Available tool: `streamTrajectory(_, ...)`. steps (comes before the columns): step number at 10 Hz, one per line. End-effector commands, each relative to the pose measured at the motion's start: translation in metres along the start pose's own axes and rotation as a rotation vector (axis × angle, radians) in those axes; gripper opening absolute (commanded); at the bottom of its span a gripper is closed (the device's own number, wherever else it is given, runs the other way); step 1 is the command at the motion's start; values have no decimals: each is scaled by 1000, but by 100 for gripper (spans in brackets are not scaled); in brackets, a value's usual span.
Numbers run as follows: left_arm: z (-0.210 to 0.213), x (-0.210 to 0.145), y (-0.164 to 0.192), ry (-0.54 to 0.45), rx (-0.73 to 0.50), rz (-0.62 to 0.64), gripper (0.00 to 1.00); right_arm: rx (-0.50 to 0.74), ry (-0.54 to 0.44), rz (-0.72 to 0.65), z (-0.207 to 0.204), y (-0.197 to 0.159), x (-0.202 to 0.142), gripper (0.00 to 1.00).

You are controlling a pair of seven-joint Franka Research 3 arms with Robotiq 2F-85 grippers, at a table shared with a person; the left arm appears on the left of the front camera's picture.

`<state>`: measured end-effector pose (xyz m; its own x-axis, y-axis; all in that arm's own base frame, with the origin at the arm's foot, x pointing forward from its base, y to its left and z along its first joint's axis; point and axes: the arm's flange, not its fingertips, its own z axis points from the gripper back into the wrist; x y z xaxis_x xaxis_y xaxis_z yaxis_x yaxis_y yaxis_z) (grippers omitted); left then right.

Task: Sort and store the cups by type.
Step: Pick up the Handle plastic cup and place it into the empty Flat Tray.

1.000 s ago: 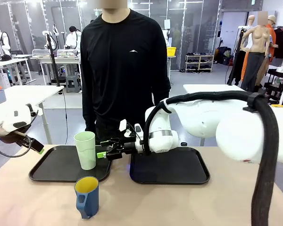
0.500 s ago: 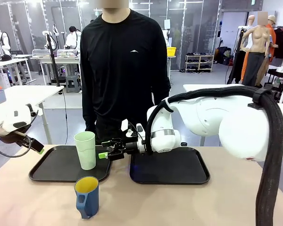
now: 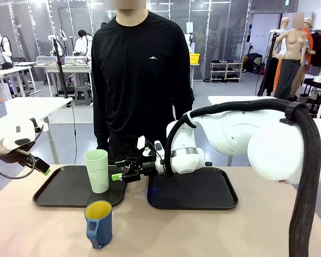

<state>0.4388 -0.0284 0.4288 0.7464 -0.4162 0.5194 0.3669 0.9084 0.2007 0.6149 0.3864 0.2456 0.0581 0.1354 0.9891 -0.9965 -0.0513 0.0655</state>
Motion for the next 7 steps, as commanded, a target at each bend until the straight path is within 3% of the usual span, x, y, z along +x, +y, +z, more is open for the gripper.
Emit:
streamTrajectory(1, 1, 0, 2, -3, -2, 6, 100, -7, -3, 2, 0, -2, 2, 100)
streamTrajectory(5, 1, 0, 2, -3, -2, 6, 100, 0, 0, 0, 0, 0, 0, 100)
streamTrajectory(6, 1, 0, 2, -3, -2, 6, 100, -49, 155, 37, 10, 14, 7, 100)
streamTrajectory(7, 1, 0, 2, -3, -2, 6, 100, -85, 154, 41, 28, 31, 19, 100)
